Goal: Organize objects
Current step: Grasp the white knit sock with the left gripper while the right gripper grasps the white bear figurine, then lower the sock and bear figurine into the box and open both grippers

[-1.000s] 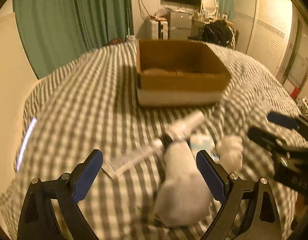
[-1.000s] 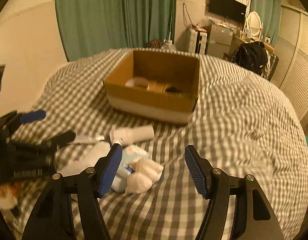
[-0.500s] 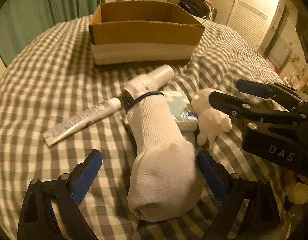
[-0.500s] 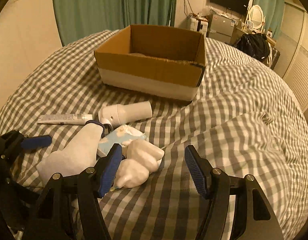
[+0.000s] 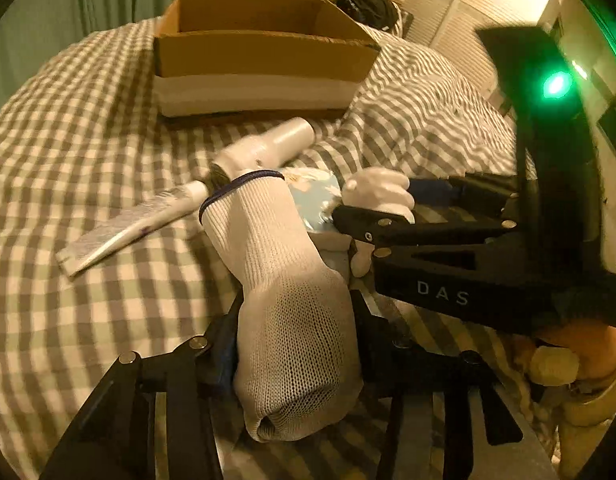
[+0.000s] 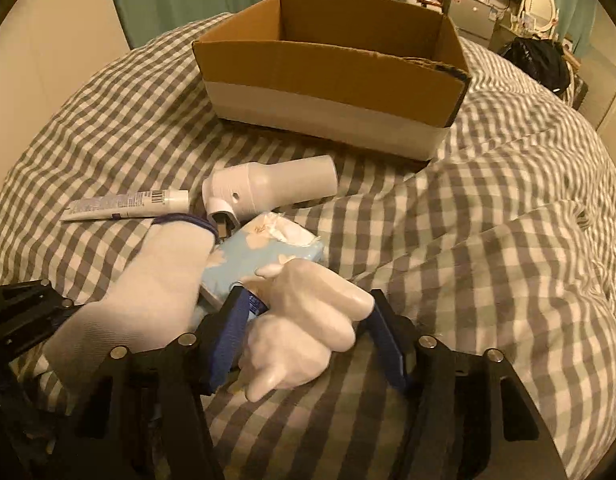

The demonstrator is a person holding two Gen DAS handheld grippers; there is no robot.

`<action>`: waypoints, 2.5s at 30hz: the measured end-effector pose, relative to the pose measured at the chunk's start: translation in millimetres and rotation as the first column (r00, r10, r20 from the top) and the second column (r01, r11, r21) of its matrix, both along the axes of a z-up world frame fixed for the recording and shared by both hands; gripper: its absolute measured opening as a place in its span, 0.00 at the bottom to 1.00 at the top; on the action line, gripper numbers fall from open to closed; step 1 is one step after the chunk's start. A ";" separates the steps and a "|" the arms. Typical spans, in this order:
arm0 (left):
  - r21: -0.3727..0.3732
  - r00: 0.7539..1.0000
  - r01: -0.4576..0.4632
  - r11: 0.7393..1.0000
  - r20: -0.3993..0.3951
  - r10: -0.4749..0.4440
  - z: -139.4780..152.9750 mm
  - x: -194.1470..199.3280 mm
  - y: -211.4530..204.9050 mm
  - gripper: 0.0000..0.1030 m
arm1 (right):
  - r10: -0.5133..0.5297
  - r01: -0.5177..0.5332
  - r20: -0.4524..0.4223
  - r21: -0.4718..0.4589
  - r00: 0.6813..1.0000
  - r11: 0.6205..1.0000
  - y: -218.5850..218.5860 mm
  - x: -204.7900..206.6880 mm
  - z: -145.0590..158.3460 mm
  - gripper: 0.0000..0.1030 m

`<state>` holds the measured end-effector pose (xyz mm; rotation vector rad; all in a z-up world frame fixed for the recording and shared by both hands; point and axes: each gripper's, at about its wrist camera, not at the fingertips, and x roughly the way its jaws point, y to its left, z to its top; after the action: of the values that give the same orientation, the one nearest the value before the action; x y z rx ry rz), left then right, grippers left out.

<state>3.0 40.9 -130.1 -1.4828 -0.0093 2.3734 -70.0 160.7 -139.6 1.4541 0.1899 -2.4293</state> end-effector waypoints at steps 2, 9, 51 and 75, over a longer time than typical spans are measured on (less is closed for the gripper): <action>-0.006 1.000 -0.010 1.000 -0.014 0.010 6.6 3.7 -3.5 0.46 | 0.002 -0.002 0.004 0.006 1.000 1.000 -0.9 -0.1 -0.4 0.54; -0.013 0.997 -0.051 0.999 -0.061 0.050 26.4 15.6 -22.6 0.45 | 0.028 -0.022 -0.074 0.083 0.997 0.996 -12.6 12.9 10.7 0.48; -0.088 0.912 -0.075 0.993 -0.408 0.033 115.1 -231.1 12.8 0.45 | -0.040 0.028 -0.487 -0.032 0.872 0.999 2.4 -156.9 190.4 0.47; -0.193 0.970 0.004 0.981 -0.238 -0.051 25.2 -265.6 30.6 0.53 | -0.079 0.060 -0.302 -0.072 0.950 0.996 24.4 -212.5 79.5 0.48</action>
<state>-262.6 71.5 -105.0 -1.2496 0.3056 2.5765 -282.5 185.1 -60.1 1.0698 0.1294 -2.6822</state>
